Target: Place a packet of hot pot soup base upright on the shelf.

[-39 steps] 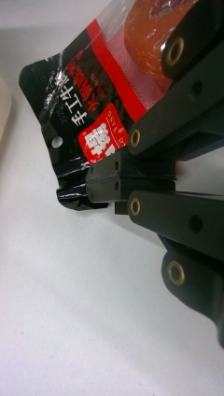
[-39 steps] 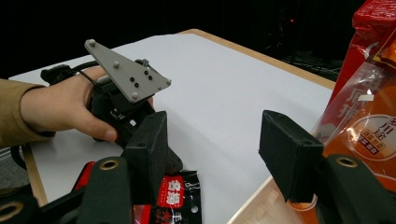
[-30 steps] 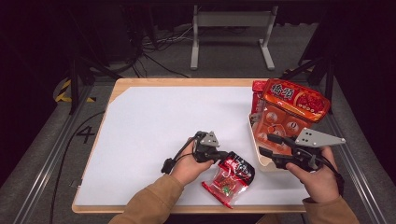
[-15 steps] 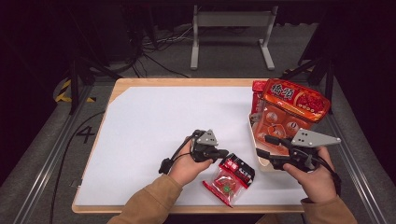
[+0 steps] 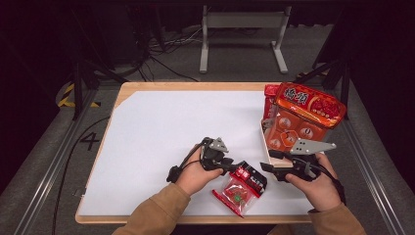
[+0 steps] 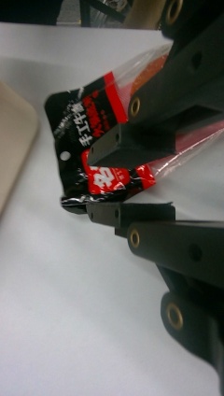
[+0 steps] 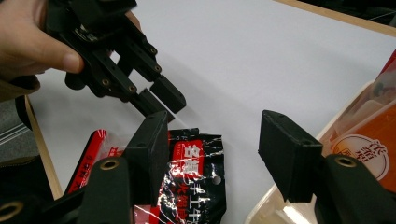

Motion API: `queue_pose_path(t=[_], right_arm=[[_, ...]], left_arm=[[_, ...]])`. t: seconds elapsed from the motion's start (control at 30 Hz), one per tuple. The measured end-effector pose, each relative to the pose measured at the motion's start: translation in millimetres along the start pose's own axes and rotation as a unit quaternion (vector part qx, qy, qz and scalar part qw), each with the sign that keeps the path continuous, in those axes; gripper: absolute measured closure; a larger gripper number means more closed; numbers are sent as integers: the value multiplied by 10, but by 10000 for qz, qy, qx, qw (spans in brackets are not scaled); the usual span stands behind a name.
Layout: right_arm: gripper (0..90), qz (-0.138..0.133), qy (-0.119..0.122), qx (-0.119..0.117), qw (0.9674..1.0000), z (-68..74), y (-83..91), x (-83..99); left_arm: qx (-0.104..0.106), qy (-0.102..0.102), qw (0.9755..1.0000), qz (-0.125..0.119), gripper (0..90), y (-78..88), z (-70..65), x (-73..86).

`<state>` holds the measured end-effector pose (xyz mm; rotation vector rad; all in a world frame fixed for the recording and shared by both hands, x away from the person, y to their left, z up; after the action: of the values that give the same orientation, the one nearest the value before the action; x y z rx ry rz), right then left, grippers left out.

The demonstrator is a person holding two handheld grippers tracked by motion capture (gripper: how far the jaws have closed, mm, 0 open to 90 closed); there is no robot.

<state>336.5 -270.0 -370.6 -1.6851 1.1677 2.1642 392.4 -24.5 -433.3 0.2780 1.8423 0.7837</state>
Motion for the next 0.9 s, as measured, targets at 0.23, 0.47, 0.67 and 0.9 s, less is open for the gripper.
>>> queue_pose_path(t=[0.23,0.47,0.67,0.9], right_arm=[[426,-61,4,8,10000,8,27,-10],[422,-97,28,-16,9999,20,32,-21],[419,-84,51,-47,9999,38,20,-23],[413,-96,62,-78,9999,49,29,-24]], left_arm=[[111,386,9990,183,625,-139,75,55],[353,581,9974,257,643,-250,98,78],[-144,169,9991,367,727,-286,8,60],[-544,7,9979,341,340,-326,-20,29]])
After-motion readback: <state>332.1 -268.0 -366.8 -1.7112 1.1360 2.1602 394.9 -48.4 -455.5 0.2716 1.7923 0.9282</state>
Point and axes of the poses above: each handheld gripper's, and its own axes: y roughly backward along the jaws, x roughly out of its underside, z roughly to its left, the point moved 2 cm from there along -y, roughly forward along the jaws, and after that the axes turned 4 degrees about -z, right-handed, at the moved point
